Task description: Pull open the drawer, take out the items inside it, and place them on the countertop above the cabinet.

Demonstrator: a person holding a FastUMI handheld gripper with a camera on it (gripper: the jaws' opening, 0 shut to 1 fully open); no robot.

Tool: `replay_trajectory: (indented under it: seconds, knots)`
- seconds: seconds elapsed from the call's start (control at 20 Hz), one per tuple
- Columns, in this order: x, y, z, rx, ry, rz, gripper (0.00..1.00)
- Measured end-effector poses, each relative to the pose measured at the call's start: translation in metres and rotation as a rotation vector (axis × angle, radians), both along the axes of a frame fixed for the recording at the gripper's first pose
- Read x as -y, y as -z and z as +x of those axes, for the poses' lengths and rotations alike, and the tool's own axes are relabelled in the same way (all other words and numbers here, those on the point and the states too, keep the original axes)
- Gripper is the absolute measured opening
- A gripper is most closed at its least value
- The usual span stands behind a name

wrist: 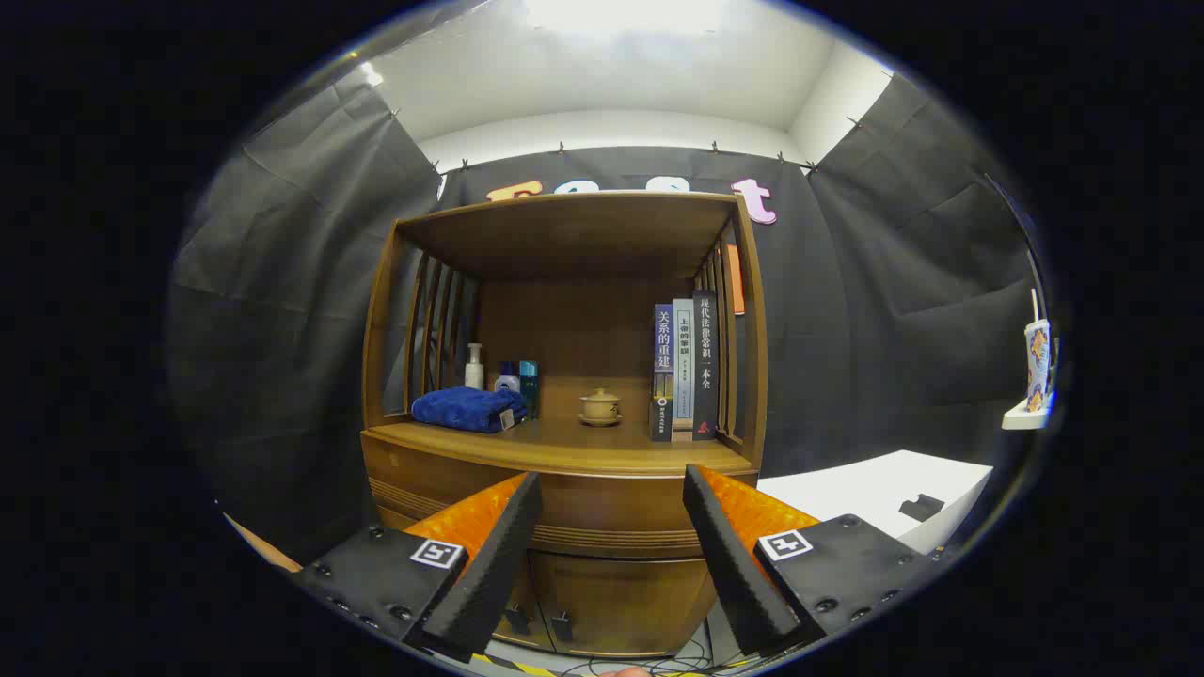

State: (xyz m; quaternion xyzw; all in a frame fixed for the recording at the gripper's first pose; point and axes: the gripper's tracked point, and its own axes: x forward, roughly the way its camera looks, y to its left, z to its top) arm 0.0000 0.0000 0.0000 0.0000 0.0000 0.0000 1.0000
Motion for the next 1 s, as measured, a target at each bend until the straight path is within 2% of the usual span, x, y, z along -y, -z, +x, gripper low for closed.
replay_trajectory:
  seconds: [1.0]
  knots:
    - [-0.0029,0.0034,0.0002,-0.014,-0.01,-0.003,0.98]
